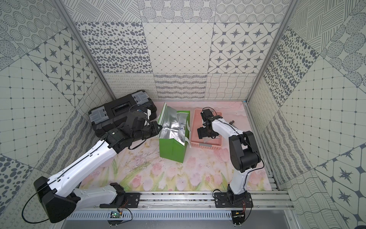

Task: Place the ice pack in the delivery bag
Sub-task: Pick up the ice pack from the bin, then place the ice pack in the delivery bag.

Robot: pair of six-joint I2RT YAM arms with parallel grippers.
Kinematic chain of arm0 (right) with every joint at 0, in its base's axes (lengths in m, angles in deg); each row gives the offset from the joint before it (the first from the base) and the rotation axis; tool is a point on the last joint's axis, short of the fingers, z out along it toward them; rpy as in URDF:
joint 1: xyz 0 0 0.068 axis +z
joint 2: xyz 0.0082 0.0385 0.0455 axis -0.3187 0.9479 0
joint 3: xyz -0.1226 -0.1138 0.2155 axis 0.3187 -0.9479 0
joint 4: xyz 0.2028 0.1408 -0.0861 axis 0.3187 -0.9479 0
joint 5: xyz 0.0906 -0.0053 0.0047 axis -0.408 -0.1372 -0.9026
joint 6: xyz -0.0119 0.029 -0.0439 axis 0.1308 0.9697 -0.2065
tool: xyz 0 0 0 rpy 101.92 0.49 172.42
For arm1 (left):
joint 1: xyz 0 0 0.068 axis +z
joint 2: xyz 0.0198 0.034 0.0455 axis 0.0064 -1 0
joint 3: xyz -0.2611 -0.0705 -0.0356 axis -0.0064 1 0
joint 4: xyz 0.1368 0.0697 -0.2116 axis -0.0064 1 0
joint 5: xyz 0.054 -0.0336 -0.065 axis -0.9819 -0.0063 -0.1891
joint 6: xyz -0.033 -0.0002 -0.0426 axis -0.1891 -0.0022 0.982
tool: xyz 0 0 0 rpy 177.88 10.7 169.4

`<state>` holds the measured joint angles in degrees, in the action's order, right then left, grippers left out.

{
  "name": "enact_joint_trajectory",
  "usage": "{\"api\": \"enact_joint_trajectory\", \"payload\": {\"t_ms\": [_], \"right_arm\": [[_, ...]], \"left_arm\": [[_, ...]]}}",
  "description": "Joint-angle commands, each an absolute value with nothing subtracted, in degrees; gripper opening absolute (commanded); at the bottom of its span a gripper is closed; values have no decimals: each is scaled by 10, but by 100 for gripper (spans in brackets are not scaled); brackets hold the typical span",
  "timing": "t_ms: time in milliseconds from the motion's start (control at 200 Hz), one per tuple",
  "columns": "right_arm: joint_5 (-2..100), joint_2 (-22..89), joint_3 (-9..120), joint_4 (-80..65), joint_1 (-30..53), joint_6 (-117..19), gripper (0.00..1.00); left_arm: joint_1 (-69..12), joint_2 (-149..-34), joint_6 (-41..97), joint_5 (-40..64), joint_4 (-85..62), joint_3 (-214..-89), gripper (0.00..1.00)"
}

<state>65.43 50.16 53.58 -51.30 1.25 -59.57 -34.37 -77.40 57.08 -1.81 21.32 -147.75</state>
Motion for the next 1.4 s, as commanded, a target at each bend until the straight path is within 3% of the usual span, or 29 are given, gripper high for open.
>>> {"api": "enact_joint_trajectory", "payload": {"t_ms": [0,360,520,680,880,1026,1266,1396], "right_arm": [[640,524,561,-491,11,-607,87],[627,582,566,-487,11,-603,83],[637,558,555,-478,11,-595,66],[637,464,532,-446,11,-581,51],[603,326,563,-464,21,-548,49],[598,268,628,-485,82,-538,48],[629,311,723,-488,217,-530,49],[636,363,748,-487,253,-530,57]], "left_arm": [[-344,-770,570,-25,207,-1482,0],[-343,-764,574,-29,209,-1481,0],[-344,-764,571,-26,209,-1482,0],[-345,-767,563,-7,202,-1483,0],[-345,-770,563,3,200,-1483,0],[-345,-772,565,2,198,-1482,0],[-344,-777,561,2,197,-1488,0],[-344,-775,562,2,197,-1488,0]]}}
